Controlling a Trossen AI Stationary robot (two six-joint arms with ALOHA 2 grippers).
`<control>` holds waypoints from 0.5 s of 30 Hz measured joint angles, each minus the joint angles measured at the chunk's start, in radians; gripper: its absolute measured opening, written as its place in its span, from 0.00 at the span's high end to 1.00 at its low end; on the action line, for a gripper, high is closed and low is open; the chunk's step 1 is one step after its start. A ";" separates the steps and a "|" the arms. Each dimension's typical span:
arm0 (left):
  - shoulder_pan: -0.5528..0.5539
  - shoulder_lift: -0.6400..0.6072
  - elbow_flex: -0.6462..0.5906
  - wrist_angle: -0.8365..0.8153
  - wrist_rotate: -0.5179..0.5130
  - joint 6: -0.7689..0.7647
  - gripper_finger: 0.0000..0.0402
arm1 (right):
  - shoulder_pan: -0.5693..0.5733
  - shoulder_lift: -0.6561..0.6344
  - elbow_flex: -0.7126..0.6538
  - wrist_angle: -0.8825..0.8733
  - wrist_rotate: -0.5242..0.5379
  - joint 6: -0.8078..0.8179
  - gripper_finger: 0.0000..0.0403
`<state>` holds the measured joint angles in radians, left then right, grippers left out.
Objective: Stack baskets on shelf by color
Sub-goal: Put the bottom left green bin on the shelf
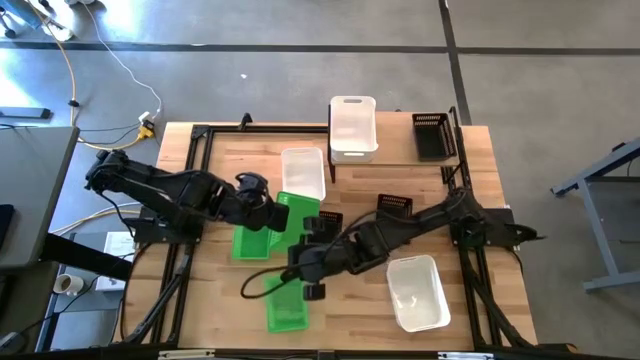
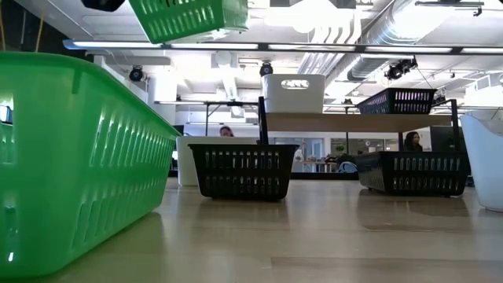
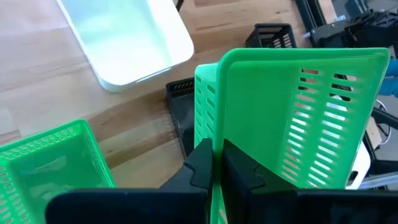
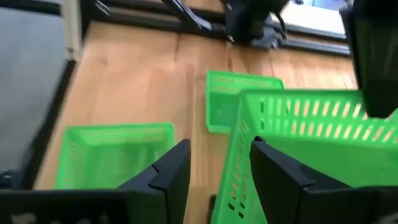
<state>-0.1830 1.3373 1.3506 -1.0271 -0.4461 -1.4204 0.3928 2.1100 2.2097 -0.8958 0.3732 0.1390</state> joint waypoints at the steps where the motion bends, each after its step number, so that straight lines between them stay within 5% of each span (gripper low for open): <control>1: 0.003 0.000 0.000 0.000 0.000 0.000 0.99 | -0.004 0.005 0.000 -0.010 0.001 0.000 0.62; 15: 0.034 0.000 0.000 -0.004 0.004 -0.008 0.99 | -0.060 0.037 0.000 -0.129 0.004 0.044 0.62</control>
<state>-0.1486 1.3373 1.3502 -1.0309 -0.4419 -1.4286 0.3329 2.1473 2.2101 -1.0250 0.3772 0.1831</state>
